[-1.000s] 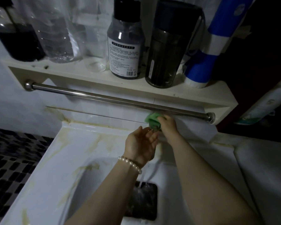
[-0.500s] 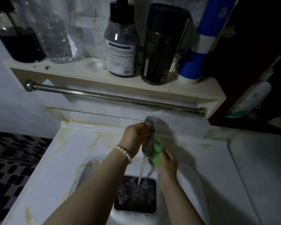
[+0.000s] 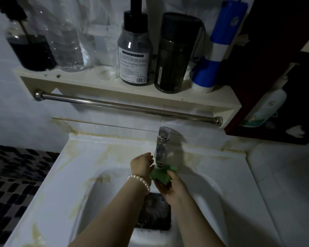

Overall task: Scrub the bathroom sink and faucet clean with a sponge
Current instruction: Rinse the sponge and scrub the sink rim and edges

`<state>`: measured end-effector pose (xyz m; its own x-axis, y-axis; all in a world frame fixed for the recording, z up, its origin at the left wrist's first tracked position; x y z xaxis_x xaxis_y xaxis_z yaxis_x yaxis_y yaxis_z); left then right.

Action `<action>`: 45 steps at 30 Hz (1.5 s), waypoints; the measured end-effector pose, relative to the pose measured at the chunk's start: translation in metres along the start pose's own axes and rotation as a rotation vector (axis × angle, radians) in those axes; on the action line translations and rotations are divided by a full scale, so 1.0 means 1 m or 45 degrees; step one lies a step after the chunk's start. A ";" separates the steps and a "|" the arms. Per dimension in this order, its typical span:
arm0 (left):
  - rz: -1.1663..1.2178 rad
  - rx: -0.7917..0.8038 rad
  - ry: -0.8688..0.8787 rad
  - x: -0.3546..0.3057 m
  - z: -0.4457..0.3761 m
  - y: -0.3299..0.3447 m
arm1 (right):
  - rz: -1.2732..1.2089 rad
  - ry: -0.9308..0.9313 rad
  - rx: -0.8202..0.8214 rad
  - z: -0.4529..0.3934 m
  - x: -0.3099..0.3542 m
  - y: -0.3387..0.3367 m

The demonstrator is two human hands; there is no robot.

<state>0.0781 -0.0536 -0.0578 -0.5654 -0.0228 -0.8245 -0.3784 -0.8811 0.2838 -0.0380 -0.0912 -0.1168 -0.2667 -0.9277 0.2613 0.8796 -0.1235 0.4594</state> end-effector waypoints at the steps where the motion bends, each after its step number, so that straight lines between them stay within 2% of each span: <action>1: 0.021 -0.009 -0.033 0.004 0.000 -0.002 | 0.033 -0.004 -0.050 0.001 0.001 -0.006; 7: 0.149 -0.044 -0.196 0.024 0.001 -0.016 | 0.082 -0.003 -0.216 0.003 0.006 -0.035; 10: 0.210 -0.028 -0.174 0.019 -0.001 -0.013 | 0.081 0.064 -0.196 0.000 0.006 -0.037; 13: 0.264 0.096 -0.130 0.009 -0.001 0.002 | 0.146 0.103 -0.050 0.000 0.006 -0.020; 15: 0.330 0.186 -0.128 0.002 0.002 0.016 | 0.059 -0.004 0.053 0.007 0.015 -0.001; 17: 0.377 0.261 -0.107 -0.007 0.005 0.029 | -0.050 -0.315 -0.007 0.019 0.040 0.005; 19: 0.436 0.328 -0.088 -0.015 0.010 0.044 | 0.261 -0.855 -0.252 0.057 0.077 0.015; 21: 0.496 0.422 -0.094 -0.025 0.016 0.060 | 0.816 -1.327 -0.308 0.094 0.094 0.058; 23: 0.487 0.520 -0.077 -0.035 0.019 0.071 | 1.397 -1.461 -0.221 0.097 0.085 0.106; 25: 0.473 0.556 -0.074 -0.041 0.018 0.072 | 1.917 -1.511 -0.268 0.081 0.081 0.133; 27: 0.441 0.609 -0.085 -0.044 0.018 0.073 | 2.086 -1.397 -0.352 0.060 0.102 0.145; 29: 0.382 0.596 -0.075 -0.046 0.014 0.070 | 2.036 -1.218 -0.387 0.047 0.129 0.152; 31: 0.364 0.588 -0.090 -0.046 0.011 0.068 | 2.041 -1.181 -0.398 0.045 0.133 0.157; 34: 0.405 0.626 -0.134 -0.046 0.009 0.064 | 2.005 -1.460 -0.326 0.057 0.104 0.151; 36: 0.426 0.623 -0.181 -0.040 0.011 0.063 | 2.007 -1.547 -0.256 0.058 0.095 0.141; 39: 0.417 0.656 -0.196 -0.039 0.014 0.070 | 1.897 -1.259 -0.166 0.042 0.121 0.152; 41: 0.366 0.629 -0.182 -0.039 0.011 0.070 | 1.872 -1.173 -0.212 0.032 0.134 0.160; 43: 0.346 0.625 -0.196 -0.039 0.009 0.068 | 1.667 -1.228 -0.311 0.027 0.145 0.151; 45: 0.367 0.658 -0.220 -0.038 0.011 0.066 | 1.150 -1.146 -0.380 0.021 0.148 0.114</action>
<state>0.0668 -0.1063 -0.0021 -0.7921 -0.1114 -0.6002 -0.4742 -0.5068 0.7199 0.0141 -0.2357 -0.0083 0.3933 -0.1789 0.9018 0.9074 0.2335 -0.3494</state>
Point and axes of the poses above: each hand's wrist, its own z-axis away from the middle knuckle, its own y-axis out of the palm, x = y × z, the point moved 9 cm from there along -z, towards the middle knuckle, and after that the axes turned 13 degrees about y, right-handed, at the moved point
